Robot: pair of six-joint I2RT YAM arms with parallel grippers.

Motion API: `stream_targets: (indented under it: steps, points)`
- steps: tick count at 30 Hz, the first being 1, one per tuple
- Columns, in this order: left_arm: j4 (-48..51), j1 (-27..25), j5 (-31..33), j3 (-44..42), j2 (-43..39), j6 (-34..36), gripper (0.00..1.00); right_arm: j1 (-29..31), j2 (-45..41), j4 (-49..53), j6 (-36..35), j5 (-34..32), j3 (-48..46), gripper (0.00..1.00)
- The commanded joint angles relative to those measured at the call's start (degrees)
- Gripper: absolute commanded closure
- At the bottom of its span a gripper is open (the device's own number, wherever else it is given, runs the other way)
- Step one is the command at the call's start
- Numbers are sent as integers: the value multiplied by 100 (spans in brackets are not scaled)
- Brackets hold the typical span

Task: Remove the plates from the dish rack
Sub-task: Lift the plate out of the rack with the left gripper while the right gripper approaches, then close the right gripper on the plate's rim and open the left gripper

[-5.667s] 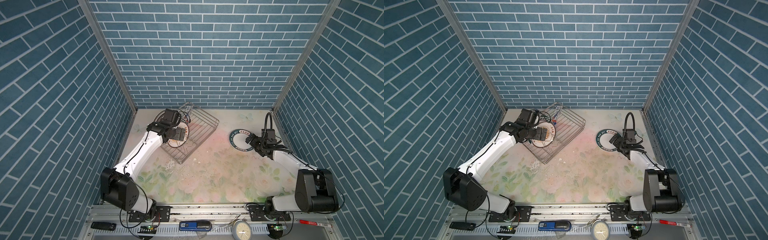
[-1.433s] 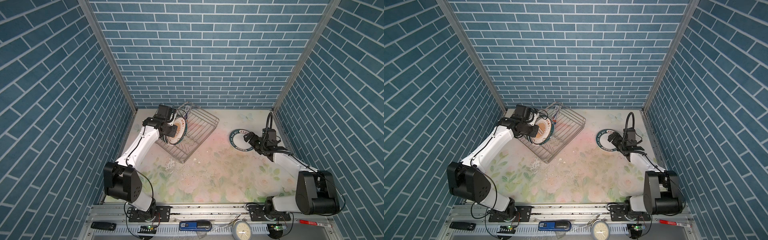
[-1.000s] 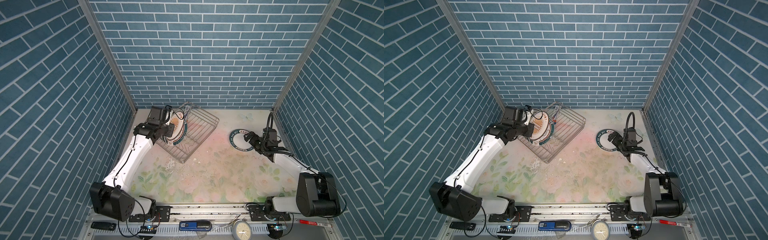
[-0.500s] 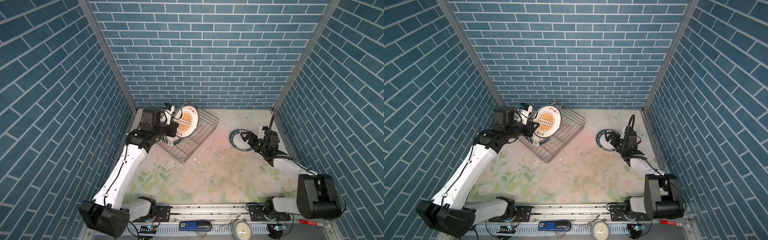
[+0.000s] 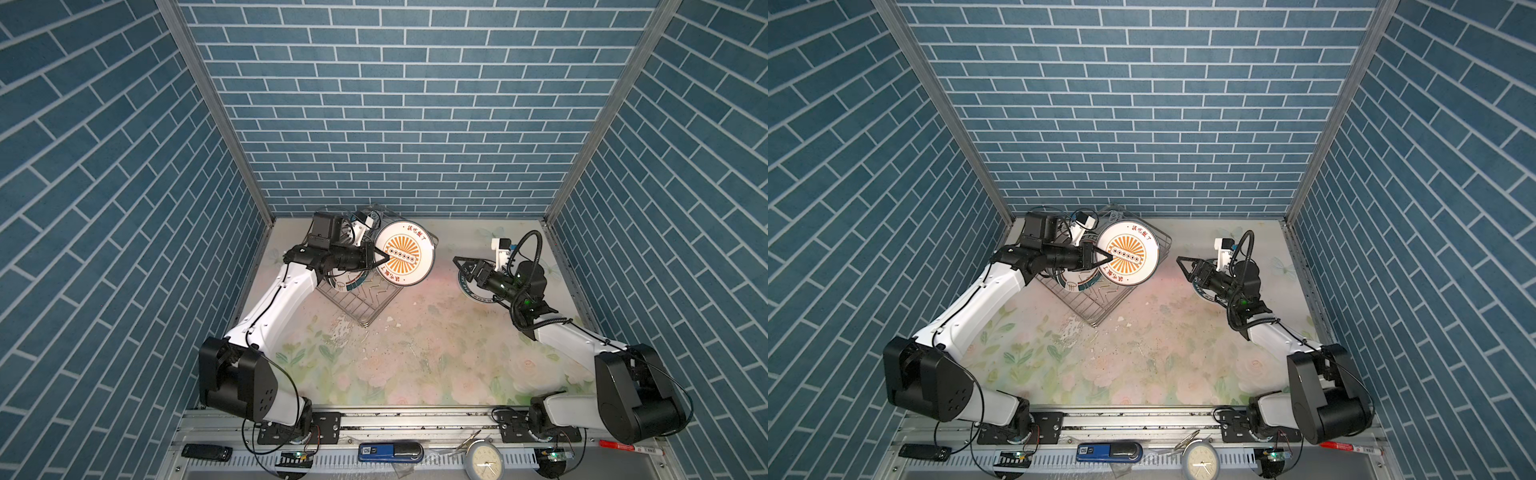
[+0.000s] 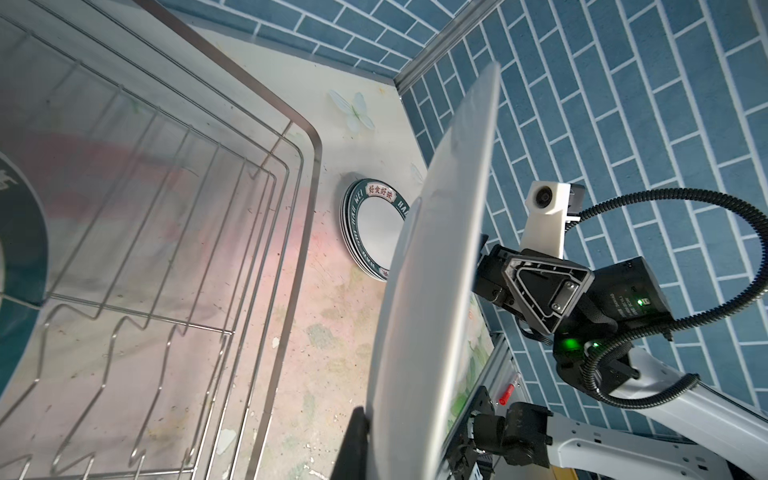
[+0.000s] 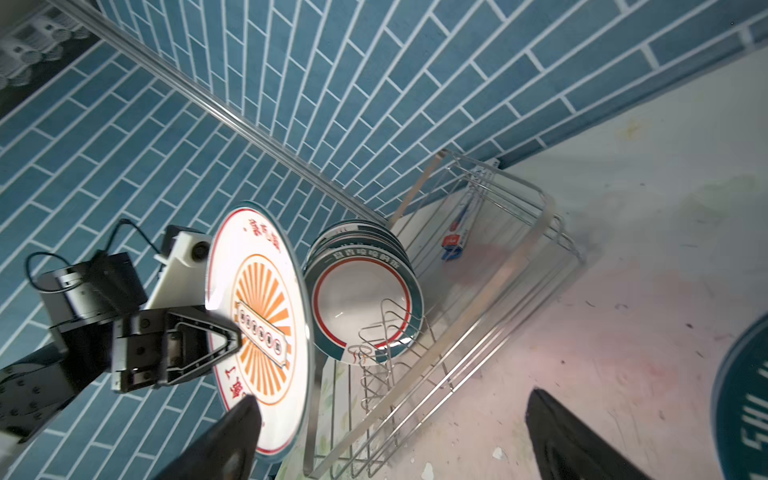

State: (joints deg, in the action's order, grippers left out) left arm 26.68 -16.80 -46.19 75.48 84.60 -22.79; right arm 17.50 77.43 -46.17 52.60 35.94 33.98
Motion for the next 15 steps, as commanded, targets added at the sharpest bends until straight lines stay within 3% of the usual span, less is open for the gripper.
stream_targets:
  steps: [1, 12, 15]
  points:
    - [55, -158, -328, 278, 113, -83, 95, 93, 255, -1209, 480, 528, -95, 2]
    - [-82, -287, -353, 165, 354, -315, 95, 328, 559, -1427, 548, 599, 14, 26]
    - [-232, -323, -519, 109, 414, -424, 96, 417, 720, -1496, 571, 617, 80, 27]
